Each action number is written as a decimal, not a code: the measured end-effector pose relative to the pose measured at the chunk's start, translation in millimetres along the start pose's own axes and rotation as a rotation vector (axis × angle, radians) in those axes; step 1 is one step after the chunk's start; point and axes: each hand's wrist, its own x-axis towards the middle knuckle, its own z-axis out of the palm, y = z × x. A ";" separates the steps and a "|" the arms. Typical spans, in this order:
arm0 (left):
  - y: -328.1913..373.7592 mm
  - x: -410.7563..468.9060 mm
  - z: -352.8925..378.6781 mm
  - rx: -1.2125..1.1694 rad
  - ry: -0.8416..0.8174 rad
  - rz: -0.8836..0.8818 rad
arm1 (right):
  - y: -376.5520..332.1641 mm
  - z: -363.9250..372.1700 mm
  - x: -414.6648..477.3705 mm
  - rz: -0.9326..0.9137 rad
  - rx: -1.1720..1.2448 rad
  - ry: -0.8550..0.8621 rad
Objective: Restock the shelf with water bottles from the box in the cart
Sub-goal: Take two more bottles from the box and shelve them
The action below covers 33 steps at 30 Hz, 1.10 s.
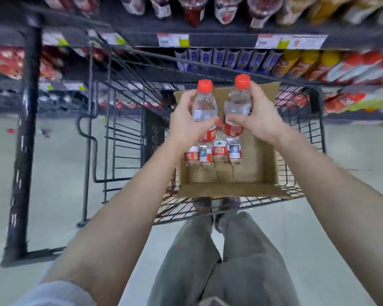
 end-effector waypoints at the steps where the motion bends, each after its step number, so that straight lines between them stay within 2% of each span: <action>1: 8.5 -5.7 -11.4 -0.001 0.014 0.024 | -15.3 -3.9 -4.6 -0.013 0.001 0.014; 8: 84.9 -56.4 -96.5 -0.034 0.095 0.146 | -121.0 -24.5 -54.2 -0.206 0.022 0.007; 12: 128.5 -102.1 -144.2 0.017 0.175 0.228 | -177.1 -33.6 -90.8 -0.335 0.052 -0.031; 16: 154.5 -159.3 -189.4 0.035 0.276 0.291 | -226.7 -32.4 -133.9 -0.426 0.067 0.009; 22: 177.5 -236.6 -255.5 0.067 0.380 0.324 | -306.4 -11.8 -197.0 -0.549 0.123 0.030; 25: 180.3 -265.9 -297.3 0.120 0.435 0.354 | -346.6 5.8 -214.5 -0.566 0.123 -0.020; 33: 164.6 -300.0 -430.2 0.110 0.557 0.350 | -451.8 86.7 -229.5 -0.613 0.177 -0.100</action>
